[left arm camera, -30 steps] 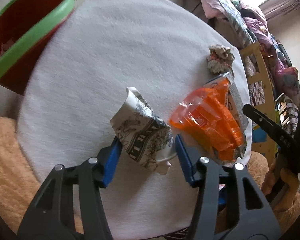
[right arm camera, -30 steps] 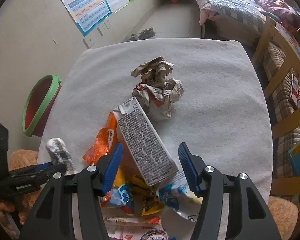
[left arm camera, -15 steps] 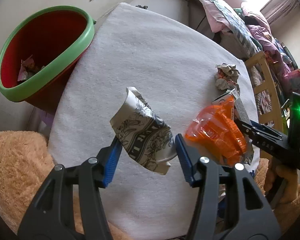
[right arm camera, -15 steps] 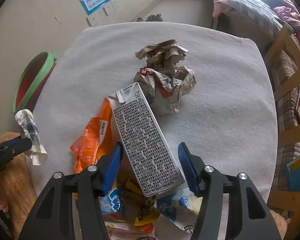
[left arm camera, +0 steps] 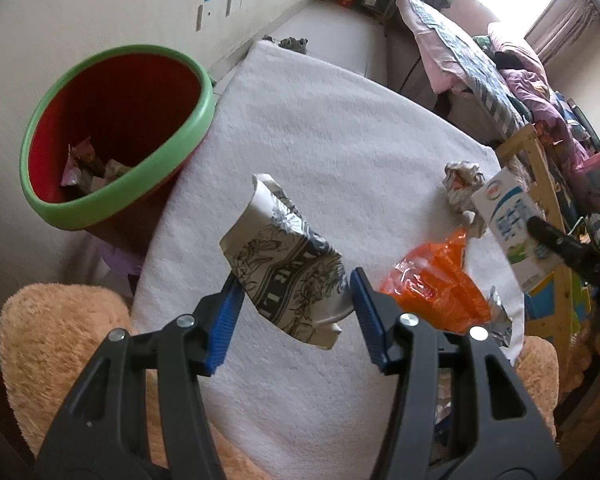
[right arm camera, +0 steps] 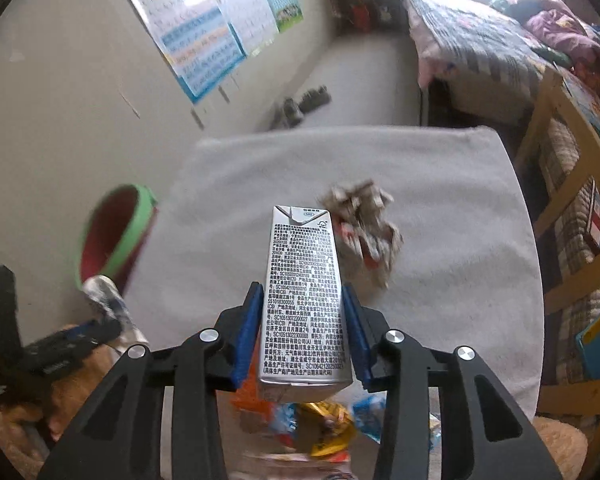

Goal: Collect trash
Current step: 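Carry the paper cup over the bin with the left gripper while the right gripper carries the carton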

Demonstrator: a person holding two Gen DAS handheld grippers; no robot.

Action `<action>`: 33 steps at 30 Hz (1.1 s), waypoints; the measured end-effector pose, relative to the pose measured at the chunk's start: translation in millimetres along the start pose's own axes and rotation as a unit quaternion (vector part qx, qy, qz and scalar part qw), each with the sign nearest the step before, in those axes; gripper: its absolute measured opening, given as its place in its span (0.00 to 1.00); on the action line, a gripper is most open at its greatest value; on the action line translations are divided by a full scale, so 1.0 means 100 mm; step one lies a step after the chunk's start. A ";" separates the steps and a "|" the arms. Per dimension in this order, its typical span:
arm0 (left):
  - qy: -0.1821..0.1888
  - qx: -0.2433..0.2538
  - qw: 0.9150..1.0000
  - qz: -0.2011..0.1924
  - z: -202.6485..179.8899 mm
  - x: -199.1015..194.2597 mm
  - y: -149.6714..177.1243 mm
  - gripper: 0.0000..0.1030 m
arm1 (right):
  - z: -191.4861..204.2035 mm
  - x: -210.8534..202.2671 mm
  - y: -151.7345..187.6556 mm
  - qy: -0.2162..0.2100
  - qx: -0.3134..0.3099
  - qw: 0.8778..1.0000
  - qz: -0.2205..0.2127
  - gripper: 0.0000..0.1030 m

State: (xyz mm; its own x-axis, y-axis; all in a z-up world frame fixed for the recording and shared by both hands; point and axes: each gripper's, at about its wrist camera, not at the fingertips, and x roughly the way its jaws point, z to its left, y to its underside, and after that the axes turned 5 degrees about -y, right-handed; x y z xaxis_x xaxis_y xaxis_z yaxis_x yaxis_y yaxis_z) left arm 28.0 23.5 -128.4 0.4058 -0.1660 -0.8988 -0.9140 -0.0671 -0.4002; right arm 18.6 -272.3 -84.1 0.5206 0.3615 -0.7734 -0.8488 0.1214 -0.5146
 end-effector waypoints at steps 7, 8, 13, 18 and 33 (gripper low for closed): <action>-0.009 -0.001 1.000 -0.007 0.04 -0.05 -0.02 0.50 | 0.23 -0.06 -0.05 -0.028 -0.018 0.999 -0.008 0.37; -0.010 -0.002 1.000 -0.008 0.05 -0.05 -0.02 0.50 | 0.26 -0.05 -0.05 -0.031 -0.021 0.999 -0.006 0.37; -0.014 -0.008 1.000 -0.014 0.10 -0.09 -0.04 0.50 | 0.37 -0.01 -0.04 -0.041 -0.031 0.999 0.000 0.37; -0.021 -0.022 0.999 -0.026 0.20 -0.16 -0.09 0.50 | 0.56 0.03 -0.06 -0.052 -0.050 0.997 0.000 0.37; -0.065 -0.091 0.991 -0.079 0.92 -0.44 -0.29 0.50 | 1.05 0.22 -0.18 -0.079 -0.101 0.992 0.016 0.37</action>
State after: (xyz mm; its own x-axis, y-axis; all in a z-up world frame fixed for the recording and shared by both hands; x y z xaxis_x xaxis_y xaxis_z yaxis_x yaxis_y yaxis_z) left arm 37.1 122.9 -94.1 0.5301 -0.0117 -0.8479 -0.8203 -0.2601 -0.5093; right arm 35.4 -169.2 -52.9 0.4583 0.5051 -0.7314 -0.8211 -0.0745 -0.5659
